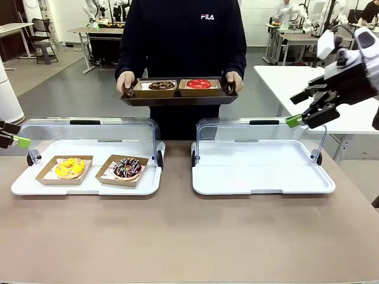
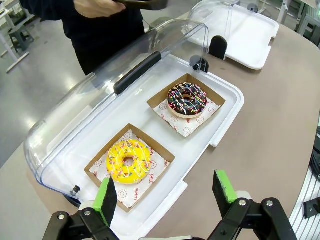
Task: Provide the desired donut to the person.
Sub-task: Place the picked Paper togo box onto the Handle tray extended by the person.
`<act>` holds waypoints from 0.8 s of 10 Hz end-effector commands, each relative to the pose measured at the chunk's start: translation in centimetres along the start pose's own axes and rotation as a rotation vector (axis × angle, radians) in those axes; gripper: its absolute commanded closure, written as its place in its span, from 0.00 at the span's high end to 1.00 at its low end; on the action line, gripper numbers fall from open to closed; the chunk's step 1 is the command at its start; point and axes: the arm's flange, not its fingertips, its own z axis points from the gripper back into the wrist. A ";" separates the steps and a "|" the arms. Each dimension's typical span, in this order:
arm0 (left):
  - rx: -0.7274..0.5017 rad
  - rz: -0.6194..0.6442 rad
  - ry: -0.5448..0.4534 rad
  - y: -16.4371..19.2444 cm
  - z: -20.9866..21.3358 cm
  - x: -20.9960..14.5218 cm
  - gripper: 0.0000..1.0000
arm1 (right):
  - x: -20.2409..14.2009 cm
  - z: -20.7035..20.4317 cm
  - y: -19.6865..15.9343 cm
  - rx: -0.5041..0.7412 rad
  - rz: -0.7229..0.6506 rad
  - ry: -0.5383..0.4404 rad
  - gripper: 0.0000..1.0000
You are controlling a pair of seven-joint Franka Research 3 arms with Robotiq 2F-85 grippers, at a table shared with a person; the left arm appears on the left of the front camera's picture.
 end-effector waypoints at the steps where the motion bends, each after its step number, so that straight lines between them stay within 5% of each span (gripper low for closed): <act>1: -0.010 -0.014 -0.019 0.2 -0.1 -0.3 1.00 | -1.2 1.8 0.3 0.024 -0.009 -0.060 1.00; 8: -0.010 -0.014 -0.019 0.2 -0.1 -0.3 1.00 | -2.7 3.6 -0.1 -0.071 -0.134 -0.068 1.00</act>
